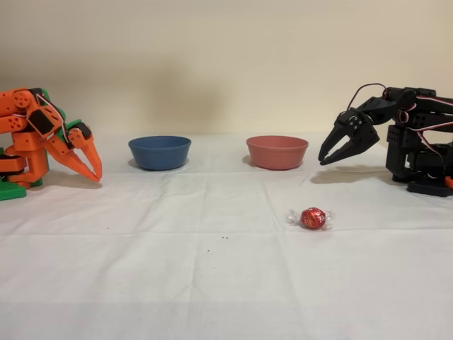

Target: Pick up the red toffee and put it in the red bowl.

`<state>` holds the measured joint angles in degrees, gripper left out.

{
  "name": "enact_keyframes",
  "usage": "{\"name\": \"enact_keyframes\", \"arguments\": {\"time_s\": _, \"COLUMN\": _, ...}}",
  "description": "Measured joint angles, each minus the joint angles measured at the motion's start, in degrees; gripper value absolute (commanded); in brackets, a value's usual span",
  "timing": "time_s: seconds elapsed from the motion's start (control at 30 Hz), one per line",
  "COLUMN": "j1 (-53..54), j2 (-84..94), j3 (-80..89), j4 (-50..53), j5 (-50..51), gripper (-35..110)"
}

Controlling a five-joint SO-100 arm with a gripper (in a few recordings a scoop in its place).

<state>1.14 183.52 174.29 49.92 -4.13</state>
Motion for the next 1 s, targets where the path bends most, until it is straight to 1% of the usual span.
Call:
{"name": "enact_keyframes", "arguments": {"time_s": 0.7, "j1": 0.00, "j2": 0.00, "j3": 0.00, "j4": 0.00, "j5": 0.00, "gripper": 1}}
{"name": "enact_keyframes", "arguments": {"time_s": 0.8, "j1": 0.00, "j2": 0.00, "j3": 0.00, "j4": 0.00, "j5": 0.00, "gripper": 5}}
{"name": "enact_keyframes", "arguments": {"time_s": 1.0, "j1": -0.44, "j2": 0.00, "j3": 0.00, "j4": 0.00, "j5": -0.44, "gripper": 1}}
